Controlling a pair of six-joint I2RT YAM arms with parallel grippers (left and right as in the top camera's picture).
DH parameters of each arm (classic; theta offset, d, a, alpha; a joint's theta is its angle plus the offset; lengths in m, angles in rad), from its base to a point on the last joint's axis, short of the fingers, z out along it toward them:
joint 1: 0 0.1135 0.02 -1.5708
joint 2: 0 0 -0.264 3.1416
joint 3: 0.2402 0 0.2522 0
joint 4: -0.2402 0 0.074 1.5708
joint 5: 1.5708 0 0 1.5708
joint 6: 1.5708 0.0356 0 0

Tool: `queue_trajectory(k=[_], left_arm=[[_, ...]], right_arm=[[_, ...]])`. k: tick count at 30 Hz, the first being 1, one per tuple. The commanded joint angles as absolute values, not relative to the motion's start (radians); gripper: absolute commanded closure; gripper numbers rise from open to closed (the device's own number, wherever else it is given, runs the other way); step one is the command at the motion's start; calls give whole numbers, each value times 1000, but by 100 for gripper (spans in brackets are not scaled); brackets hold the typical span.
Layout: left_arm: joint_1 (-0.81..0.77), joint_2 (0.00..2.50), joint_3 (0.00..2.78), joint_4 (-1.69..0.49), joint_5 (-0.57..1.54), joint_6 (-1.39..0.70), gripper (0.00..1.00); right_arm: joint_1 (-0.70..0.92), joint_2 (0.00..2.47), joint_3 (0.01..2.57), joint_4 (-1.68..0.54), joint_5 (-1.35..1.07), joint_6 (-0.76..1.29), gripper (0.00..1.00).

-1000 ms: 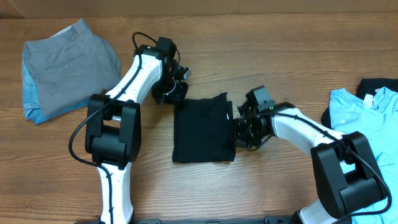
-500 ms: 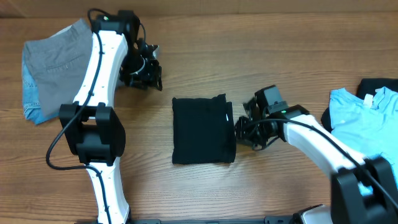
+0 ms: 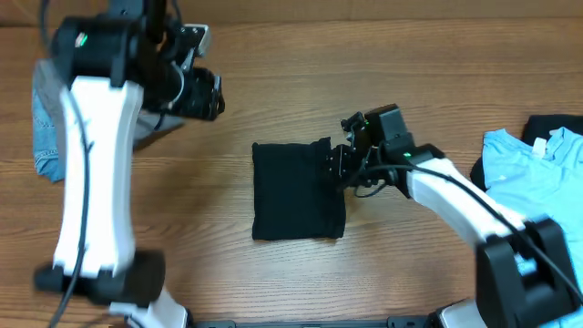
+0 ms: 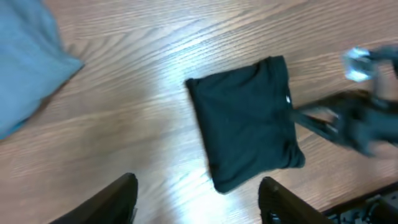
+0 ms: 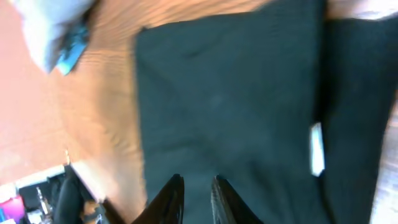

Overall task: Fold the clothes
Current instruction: 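Grasp the folded black t-shirt's sides with both grippers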

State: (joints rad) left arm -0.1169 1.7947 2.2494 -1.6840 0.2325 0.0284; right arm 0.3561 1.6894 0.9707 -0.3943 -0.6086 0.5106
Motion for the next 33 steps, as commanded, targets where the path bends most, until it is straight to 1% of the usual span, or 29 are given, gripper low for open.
queue_trajectory(k=[1,3,6,9,11,12,14,16,17,18,20,22,24,26,27,30,32,33], left_arm=[[-152,1679,2080,-1690,177,-9,33],[-169,1652,1966,-1685,179,-24,36],[-207,1644,1775,-1632,233,-23,41],[-259,1645,1548,-1456,334,-24,42],[-282,1647,1436,-1332,394,-27,44],[-299,1647,1355,-1224,447,-27,48],[-317,1648,1258,-1100,484,-39,55],[-323,1649,1149,-973,459,-83,70],[-323,1652,1107,-929,441,-97,74],[-323,1656,1061,-883,416,-111,76],[-319,1674,956,-785,361,-155,76],[-318,1694,881,-725,339,-183,73],[-316,1713,841,-711,328,-200,73],[-305,1729,827,-726,313,-204,78],[-281,1724,832,-752,291,-206,82],[-247,1713,868,-805,292,-204,83],[-221,1697,921,-869,300,-182,80],[-207,1683,961,-910,307,-158,73]], right_arm=[[358,1835,974,-333,-562,673,87],[358,1895,974,-312,-535,759,87],[358,1953,974,-292,-532,786,88],[358,1960,974,-292,-532,786,88],[358,1960,976,-292,-535,786,88],[358,1960,976,-293,-535,786,88],[358,1960,976,-297,-536,786,88],[358,1960,976,-297,-536,786,88],[358,1960,976,-297,-536,786,88],[358,1960,976,-297,-536,786,88],[358,1960,976,-298,-537,786,88],[358,1960,976,-305,-537,786,88],[358,1960,976,-316,-536,785,88],[358,1960,976,-324,-537,785,88],[358,1955,976,-329,-550,772,88],[358,1918,976,-348,-554,726,87],[358,1879,976,-371,-554,690,87],[358,1840,976,-396,-555,659,87]])
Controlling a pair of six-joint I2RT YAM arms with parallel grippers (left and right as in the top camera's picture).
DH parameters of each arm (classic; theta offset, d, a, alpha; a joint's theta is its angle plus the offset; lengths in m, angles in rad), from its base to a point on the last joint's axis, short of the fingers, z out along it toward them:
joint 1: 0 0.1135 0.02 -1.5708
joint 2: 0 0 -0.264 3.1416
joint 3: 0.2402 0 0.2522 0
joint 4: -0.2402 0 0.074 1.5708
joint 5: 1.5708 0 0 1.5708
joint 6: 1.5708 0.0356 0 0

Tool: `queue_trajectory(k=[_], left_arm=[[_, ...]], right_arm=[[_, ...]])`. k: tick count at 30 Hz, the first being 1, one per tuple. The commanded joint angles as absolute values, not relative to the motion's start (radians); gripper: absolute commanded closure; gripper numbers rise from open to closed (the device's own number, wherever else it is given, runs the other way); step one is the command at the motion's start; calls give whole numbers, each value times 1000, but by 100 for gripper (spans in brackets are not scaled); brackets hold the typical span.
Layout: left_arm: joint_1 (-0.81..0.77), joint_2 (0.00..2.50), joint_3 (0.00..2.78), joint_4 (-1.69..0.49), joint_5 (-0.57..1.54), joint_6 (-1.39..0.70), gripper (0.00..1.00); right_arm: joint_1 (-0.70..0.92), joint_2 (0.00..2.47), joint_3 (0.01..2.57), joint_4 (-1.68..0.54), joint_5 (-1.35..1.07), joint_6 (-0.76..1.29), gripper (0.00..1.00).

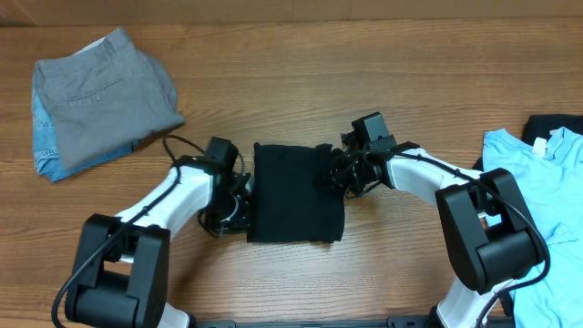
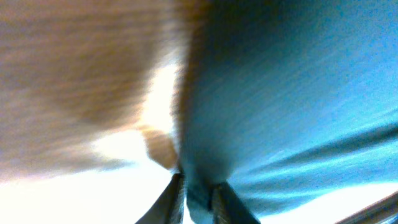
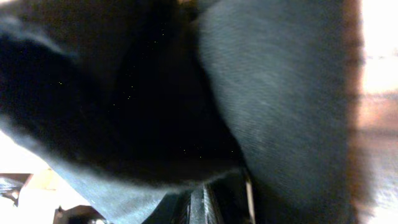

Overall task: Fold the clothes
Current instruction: 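Grasp the folded black t-shirt's sides with both grippers, then carry the folded black t-shirt with the left gripper onto the grey pants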

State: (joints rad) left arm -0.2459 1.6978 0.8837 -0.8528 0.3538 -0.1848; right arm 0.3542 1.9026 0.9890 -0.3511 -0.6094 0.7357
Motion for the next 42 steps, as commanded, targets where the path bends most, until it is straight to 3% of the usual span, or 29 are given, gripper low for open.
queue_trajectory(k=[1,3,7,9,13,16,23,29,31,34,36,38,42], left_arm=[[-198,1672,990,-937,308,-149,67],[-181,1652,1059,-981,315,-147,44],[-176,1647,1094,-937,411,-117,11],[-178,1650,1079,-884,468,-91,2],[-177,1699,1058,-807,552,-89,0],[-177,1770,1058,-781,596,-90,0],[-186,1989,1058,-699,692,-108,0],[-222,2042,1055,-718,786,-55,25],[-229,2042,1055,-716,776,-55,37],[-229,2042,1055,-693,774,-48,70],[-227,2042,1056,-690,774,-47,87],[-220,2042,1058,-695,774,-47,95],[-157,2016,1115,-803,774,16,96]], right_arm=[[358,1823,976,-410,-555,647,87],[360,1774,976,-452,-555,614,84],[361,1714,976,-532,-582,540,80],[363,1711,976,-577,-598,541,78],[378,1711,968,-660,-582,545,78],[398,1713,958,-688,-493,612,84],[405,1721,874,-563,-434,757,85],[405,1730,871,-558,-434,756,86],[405,1730,871,-558,-434,756,86],[405,1730,871,-559,-439,756,90],[405,1730,871,-564,-439,753,90],[405,1718,873,-581,-438,748,91],[382,1623,900,-644,-434,674,94]])
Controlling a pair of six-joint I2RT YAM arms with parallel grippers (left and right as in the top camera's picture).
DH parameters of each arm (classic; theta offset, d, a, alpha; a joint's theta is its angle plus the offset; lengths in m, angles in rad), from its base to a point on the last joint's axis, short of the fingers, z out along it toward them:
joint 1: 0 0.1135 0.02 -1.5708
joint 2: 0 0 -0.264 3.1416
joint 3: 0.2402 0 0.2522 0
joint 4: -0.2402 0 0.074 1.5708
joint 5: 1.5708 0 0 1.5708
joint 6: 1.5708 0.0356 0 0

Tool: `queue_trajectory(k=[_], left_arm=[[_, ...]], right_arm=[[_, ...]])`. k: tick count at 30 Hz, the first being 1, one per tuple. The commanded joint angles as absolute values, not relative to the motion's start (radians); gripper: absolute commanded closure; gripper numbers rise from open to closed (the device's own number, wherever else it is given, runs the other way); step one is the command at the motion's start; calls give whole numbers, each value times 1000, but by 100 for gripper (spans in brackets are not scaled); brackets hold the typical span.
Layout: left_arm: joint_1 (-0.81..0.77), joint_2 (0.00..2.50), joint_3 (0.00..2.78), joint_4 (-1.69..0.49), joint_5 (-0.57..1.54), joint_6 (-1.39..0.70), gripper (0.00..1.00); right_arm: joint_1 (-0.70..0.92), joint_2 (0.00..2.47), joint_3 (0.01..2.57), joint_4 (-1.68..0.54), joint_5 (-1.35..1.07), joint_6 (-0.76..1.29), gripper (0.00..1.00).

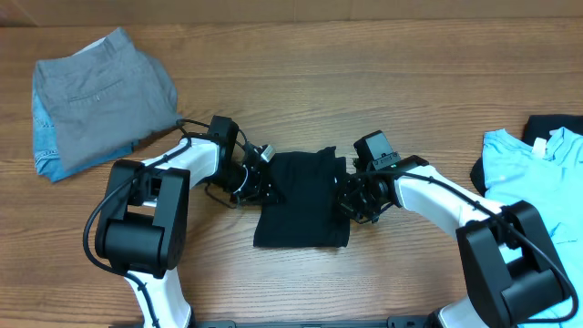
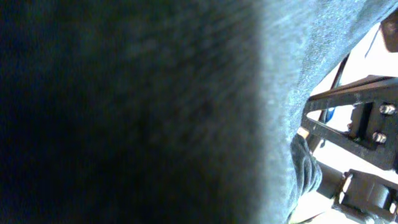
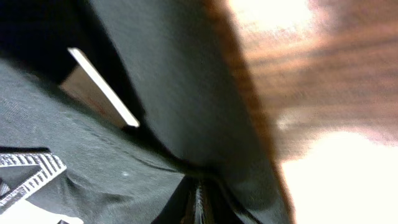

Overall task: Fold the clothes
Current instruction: 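Carry the folded black t-shirt with the left gripper onto the grey pants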

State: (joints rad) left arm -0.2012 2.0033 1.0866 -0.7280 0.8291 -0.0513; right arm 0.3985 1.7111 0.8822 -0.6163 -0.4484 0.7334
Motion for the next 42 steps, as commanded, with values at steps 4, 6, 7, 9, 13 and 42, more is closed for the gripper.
queue_trajectory(k=[4,6,7,9,13,42], left_arm=[[-39,1943,1301,-1012,770,137,96],[14,1927,1414,-1078,771,167,96],[41,1924,1477,-1103,772,173,96],[86,1924,1582,-1129,778,179,96],[196,1924,1819,-1111,775,176,96],[701,2100,2168,-990,497,-5,0]], right_arm=[[369,1475,959,-727,-426,624,94],[369,1427,973,-736,-427,624,94],[369,1401,978,-736,-426,624,94],[369,1370,979,-736,-427,625,94],[369,1342,979,-760,-427,628,93],[369,1343,979,-942,-431,659,94]])
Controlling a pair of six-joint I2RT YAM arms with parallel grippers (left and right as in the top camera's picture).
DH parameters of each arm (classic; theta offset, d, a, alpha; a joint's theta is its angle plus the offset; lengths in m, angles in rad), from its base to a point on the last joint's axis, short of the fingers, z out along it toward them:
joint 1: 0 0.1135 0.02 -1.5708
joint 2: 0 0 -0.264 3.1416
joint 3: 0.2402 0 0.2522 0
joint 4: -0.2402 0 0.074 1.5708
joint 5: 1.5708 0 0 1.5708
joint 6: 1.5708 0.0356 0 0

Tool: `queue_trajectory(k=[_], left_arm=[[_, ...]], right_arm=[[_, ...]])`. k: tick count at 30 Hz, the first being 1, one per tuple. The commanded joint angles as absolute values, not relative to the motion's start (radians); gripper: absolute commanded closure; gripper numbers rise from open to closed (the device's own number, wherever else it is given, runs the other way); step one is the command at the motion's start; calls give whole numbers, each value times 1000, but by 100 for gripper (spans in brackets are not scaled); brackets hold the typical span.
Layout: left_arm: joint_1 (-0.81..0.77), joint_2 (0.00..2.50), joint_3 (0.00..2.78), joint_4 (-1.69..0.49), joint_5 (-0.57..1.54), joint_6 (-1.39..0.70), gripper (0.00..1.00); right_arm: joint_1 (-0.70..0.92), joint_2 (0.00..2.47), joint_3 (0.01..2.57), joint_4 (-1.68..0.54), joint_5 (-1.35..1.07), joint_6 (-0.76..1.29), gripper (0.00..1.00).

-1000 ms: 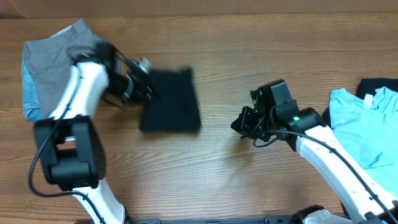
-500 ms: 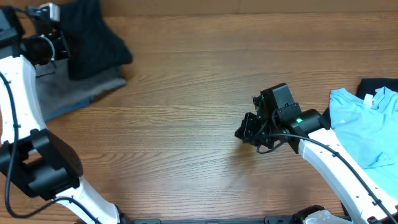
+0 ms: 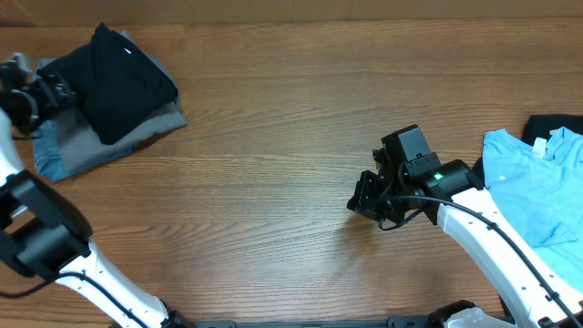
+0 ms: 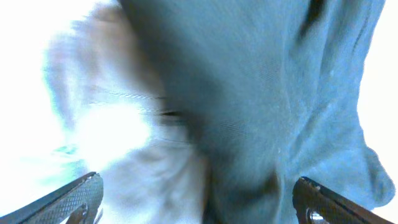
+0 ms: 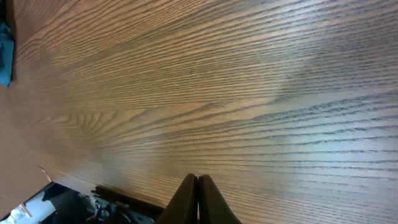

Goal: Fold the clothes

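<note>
The folded black garment [image 3: 118, 77] lies on top of the grey shorts [image 3: 159, 118] at the table's far left corner. My left gripper [image 3: 41, 96] stands open just left of that pile; in the left wrist view its fingers [image 4: 78, 196] are spread wide, with the dark cloth [image 4: 261, 93] and paler cloth beneath it filling the picture. My right gripper [image 3: 363, 196] is shut and holds nothing, over bare wood right of the middle; its closed fingertips [image 5: 198, 196] show above the wood grain.
A blue denim piece [image 3: 46, 155] sticks out under the grey shorts. At the right edge lies an unfolded light blue shirt [image 3: 537, 182] with another black garment [image 3: 551, 123] behind it. The wooden table [image 3: 273, 137] spans the space between.
The black garment has gone from the middle of the table to the top of the grey pile at far left. My left gripper has opened beside it. My right gripper has let go and hangs shut.
The folded black garment lay mid-table with my right gripper at its right edge and the left arm raised. Then both grippers were at its sides. Then both were shut on it, bunching it. Now it rests on the grey shorts, released.
</note>
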State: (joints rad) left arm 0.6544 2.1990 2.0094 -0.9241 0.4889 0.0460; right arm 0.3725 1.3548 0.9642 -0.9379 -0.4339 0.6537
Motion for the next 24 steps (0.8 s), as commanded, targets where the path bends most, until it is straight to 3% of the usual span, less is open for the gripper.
queue_trajectory(k=[1,5,9,14,17,18,20,22,23,24], left_arm=[[706,2091,2202,-1016,505,-9,0],[692,1997,2358,-1141,593,78,0],[578,1848,2406,-1227,603,175,0],[316,1676,2406,-1355,533,289,0],[54,1584,2406,-1444,360,281,0],[-33,1561,2406,-1477,277,263,0],[-242,1519,2406,-1562,48,162,0],[-393,1501,2406,-1649,-91,48,0],[-438,1497,2406,-1682,-128,1,0],[-481,1492,2401,-1690,-159,-54,0]], right_arm=[[369,1343,979,-942,-430,658,94],[369,1335,979,-933,-415,648,94],[369,1288,1003,-907,-378,610,93],[369,1197,1107,-903,-325,493,89],[369,1138,1217,-904,-314,367,82],[369,1124,1248,-903,-314,331,79],[369,1098,1312,-904,-315,294,59],[369,1081,1343,-904,-315,287,46],[369,1072,1352,-904,-315,287,30],[369,1068,1355,-904,-315,287,21]])
